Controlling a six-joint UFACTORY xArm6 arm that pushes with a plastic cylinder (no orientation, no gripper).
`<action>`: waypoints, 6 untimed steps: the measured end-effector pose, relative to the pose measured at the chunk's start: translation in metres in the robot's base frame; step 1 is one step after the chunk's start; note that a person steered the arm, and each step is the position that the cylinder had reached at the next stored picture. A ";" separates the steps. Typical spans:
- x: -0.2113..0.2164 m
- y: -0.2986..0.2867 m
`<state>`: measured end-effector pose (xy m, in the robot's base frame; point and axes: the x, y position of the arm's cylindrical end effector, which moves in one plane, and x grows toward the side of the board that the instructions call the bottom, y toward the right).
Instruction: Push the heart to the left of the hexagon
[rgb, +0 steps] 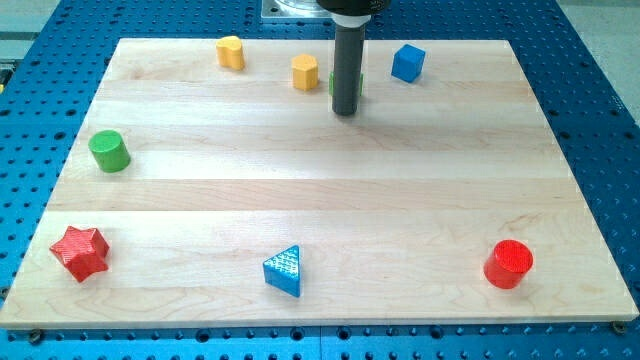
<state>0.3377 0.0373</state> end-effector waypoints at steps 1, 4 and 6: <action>0.021 -0.003; -0.005 -0.040; -0.047 -0.239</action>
<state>0.2911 -0.2019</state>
